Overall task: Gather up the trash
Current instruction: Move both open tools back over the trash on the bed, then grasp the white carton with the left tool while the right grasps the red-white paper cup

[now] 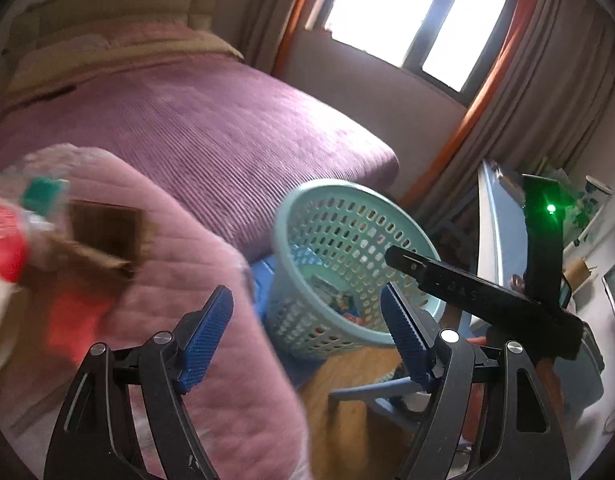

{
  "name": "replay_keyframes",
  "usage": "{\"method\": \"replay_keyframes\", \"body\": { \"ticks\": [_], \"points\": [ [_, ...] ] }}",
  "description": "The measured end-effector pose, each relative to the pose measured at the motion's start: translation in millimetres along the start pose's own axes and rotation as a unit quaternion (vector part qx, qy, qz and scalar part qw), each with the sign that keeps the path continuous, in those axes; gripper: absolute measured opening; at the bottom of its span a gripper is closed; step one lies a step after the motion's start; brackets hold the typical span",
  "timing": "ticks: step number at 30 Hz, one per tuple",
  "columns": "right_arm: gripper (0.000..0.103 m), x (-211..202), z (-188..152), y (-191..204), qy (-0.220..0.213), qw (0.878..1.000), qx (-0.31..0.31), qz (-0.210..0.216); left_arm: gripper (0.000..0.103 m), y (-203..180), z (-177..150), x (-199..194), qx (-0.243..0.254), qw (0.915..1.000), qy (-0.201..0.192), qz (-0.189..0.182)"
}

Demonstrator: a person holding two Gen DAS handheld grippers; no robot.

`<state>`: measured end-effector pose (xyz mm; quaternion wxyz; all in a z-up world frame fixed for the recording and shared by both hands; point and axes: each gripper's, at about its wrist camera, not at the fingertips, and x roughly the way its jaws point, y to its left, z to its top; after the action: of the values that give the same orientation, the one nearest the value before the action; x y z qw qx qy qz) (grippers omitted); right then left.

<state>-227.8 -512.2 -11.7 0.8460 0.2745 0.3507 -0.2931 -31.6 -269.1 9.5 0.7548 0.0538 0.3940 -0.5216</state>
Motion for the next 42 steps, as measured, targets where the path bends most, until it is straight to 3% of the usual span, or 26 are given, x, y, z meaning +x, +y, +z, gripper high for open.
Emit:
{"method": "replay_keyframes", "body": {
  "ticks": [4, 9, 14, 19, 22, 25, 30, 39, 42],
  "points": [
    [0.058, -19, -6, 49, -0.03, 0.998, -0.05, 0.026, 0.074, 27, -6, -45, -0.019, 0.9988, -0.033, 0.031],
    [0.058, -34, -20, 112, -0.054, 0.99, -0.116, 0.067, 0.074, 73, -13, -102, -0.057, 0.9888, -0.079, 0.113],
    [0.058, -37, -38, 181, -0.057, 0.975, -0.184, 0.11, 0.077, 124, -20, -147, -0.102, 0.9657, -0.099, 0.218],
    [0.058, -25, -54, 234, -0.043, 0.962, -0.228, 0.14, 0.082, 176, -34, -170, -0.146, 0.9405, -0.101, 0.29],
    [0.058, -17, -56, 262, -0.039, 0.956, -0.244, 0.155, 0.082, 213, -43, -175, -0.187, 0.9366, -0.089, 0.283],
    [0.058, -9, -55, 286, -0.033, 0.954, -0.249, 0.162, 0.081, 237, -45, -173, -0.216, 0.938, -0.079, 0.259],
    [0.058, 6, -52, 313, -0.024, 0.954, -0.25, 0.165, 0.081, 269, -47, -156, -0.26, 0.9267, -0.06, 0.265],
    [0.058, 38, -50, 336, -0.007, 0.956, -0.249, 0.153, 0.078, 294, -38, -125, -0.294, 0.9181, -0.035, 0.263],
    [0.057, 43, -51, 339, -0.001, 0.955, -0.253, 0.153, 0.078, 296, -39, -122, -0.298, 0.9197, -0.036, 0.253]
  ]
}}
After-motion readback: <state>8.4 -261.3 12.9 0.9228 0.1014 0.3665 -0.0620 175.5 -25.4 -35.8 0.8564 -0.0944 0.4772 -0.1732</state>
